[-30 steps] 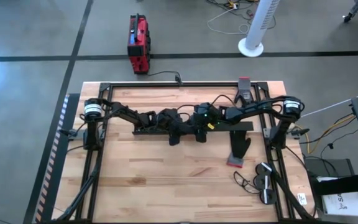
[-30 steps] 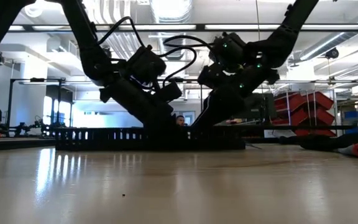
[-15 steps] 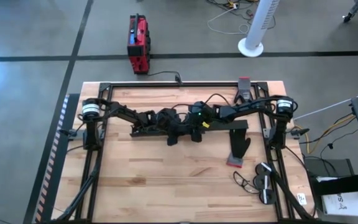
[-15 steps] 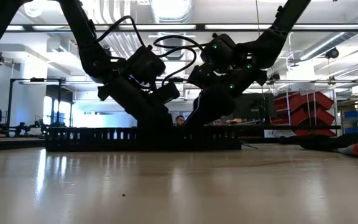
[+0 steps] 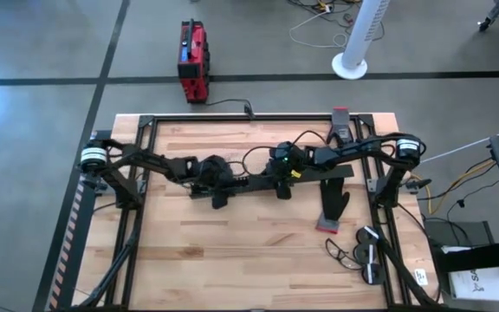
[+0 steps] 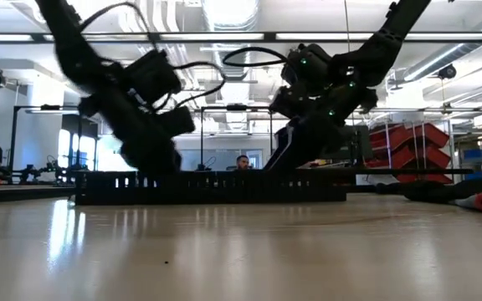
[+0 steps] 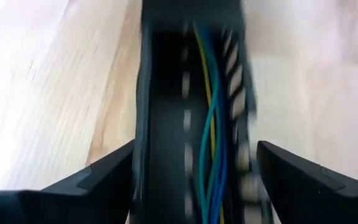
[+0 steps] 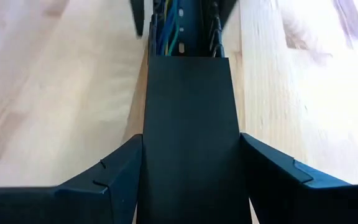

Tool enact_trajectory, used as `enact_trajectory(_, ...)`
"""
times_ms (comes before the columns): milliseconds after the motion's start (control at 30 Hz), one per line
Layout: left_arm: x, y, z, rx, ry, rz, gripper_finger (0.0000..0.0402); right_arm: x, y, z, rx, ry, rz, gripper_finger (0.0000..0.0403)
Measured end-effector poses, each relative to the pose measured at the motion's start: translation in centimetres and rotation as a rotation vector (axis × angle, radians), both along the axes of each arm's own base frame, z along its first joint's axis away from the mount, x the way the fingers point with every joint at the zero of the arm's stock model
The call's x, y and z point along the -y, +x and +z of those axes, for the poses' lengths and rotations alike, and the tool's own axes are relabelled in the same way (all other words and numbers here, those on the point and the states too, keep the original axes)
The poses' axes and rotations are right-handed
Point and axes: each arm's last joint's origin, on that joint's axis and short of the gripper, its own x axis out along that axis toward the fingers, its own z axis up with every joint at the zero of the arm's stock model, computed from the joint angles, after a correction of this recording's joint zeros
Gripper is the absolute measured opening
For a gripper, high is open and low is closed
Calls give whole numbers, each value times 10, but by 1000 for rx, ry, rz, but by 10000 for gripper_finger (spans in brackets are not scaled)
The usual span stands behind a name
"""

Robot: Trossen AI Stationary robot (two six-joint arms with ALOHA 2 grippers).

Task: Ziptie cables
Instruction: Close the black cable duct

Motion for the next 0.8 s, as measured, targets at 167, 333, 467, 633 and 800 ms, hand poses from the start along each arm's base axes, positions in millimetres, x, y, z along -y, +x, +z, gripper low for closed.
enact_trajectory(167,7,-17,-21,52,33,41,268,0,-2,3,-4,-22,10,217)
enact_trajectory(333,9,-20,-28,98,49,46,238,0,-2,1,-5,-14,13,217)
enact_trajectory(467,8,-15,-24,103,68,48,227,0,-2,1,-6,-13,12,217)
enact_trajectory(633,6,-6,-19,117,88,32,245,0,-2,1,4,-7,18,217)
enact_trajectory(800,4,4,-10,166,108,31,246,-1,2,2,45,-8,11,217)
